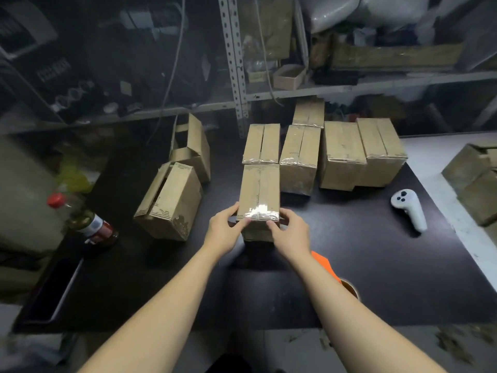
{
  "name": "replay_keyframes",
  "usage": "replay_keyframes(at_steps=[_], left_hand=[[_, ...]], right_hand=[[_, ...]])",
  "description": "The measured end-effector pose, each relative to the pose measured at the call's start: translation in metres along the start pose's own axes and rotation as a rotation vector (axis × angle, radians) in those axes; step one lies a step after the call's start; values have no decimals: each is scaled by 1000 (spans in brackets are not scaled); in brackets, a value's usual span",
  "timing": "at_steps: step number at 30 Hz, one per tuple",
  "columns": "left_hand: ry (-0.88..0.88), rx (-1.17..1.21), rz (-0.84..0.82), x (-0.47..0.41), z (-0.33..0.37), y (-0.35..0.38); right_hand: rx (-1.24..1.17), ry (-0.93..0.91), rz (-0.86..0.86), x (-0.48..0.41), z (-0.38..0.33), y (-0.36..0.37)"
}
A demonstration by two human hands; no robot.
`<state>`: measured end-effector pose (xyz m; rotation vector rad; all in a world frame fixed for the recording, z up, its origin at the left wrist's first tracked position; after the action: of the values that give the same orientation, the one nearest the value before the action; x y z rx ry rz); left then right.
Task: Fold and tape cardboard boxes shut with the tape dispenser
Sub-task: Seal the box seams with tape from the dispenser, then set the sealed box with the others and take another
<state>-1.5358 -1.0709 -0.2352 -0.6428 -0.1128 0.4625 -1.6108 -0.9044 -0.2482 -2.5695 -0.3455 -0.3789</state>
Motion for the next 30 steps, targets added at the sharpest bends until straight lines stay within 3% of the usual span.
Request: replay_keyframes(at_steps=[4, 9, 14, 19, 23, 30], left_hand=[[-14, 53, -26, -1, -6, -10], [58, -16, -32, -22, 0, -53], [188, -363, -22, -57, 8, -123], [78, -613, 54, -96, -11, -198], [-4, -600, 73, -134, -35, -231], [-141, -254, 24, -210, -97, -233]], right_hand=[[41, -8, 45, 5, -12, 3], [237, -176, 67, 0, -60, 18], [423, -282, 1, -18, -113, 53], [534, -310, -47, -41, -158, 95], [526, -279, -71, -66, -186, 128], [338, -96, -128, -117, -214, 189]])
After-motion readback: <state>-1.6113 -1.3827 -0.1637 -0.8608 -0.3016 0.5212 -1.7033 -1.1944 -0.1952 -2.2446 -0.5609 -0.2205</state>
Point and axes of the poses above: each hand's wrist, its own x-axis away from the middle knuckle, its own y-axis out of the palm, z = x × y, the point moved 3 cm from there along -x, towards the middle knuckle, and after that the axes turned 11 degrees about y, right-handed, at the moved point
